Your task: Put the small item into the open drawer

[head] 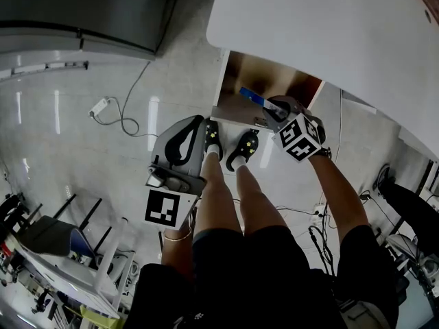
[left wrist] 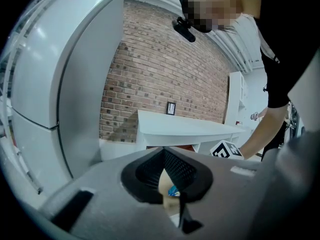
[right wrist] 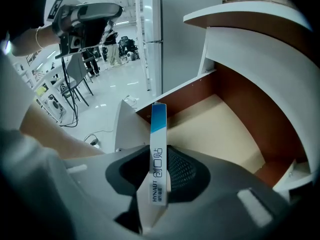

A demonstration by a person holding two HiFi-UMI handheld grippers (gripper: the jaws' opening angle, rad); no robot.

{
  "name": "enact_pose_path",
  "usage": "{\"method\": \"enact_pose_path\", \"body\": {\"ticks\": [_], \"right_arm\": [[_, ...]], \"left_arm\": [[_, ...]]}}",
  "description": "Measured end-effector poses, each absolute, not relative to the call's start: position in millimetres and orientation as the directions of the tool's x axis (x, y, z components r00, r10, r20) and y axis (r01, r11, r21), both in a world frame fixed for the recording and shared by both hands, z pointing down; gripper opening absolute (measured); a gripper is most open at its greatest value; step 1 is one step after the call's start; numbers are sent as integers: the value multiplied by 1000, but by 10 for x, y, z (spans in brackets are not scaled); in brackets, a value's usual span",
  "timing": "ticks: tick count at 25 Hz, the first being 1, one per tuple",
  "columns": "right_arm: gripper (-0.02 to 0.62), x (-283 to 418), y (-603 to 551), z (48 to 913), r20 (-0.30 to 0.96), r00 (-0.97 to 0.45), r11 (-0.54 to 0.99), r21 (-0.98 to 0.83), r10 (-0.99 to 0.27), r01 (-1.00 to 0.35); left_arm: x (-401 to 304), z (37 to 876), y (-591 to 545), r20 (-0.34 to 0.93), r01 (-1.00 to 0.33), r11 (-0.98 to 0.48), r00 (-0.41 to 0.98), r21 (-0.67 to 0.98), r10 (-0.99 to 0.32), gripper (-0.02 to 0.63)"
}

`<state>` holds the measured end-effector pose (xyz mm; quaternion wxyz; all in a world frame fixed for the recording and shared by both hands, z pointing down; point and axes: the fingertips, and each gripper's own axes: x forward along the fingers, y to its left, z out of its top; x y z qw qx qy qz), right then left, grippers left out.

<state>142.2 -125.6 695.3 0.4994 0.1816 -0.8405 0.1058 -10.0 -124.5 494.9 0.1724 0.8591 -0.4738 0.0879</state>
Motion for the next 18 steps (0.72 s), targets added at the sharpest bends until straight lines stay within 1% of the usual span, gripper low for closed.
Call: {"method": "enact_pose_path", "body": {"ticks": [12,18], "right_arm": [[101,1472,-1287,7221,909,-394,934,-14,-137,-356],[103,1469,-1296,7337,920,-375,952,-13,-109,-307]], "left_arm": [[-3,5056,-1387,322,-832,-510,555,219,-767,-6],[23,5085,-1448,324,-830,-516,558,212,-764,-6]]}}
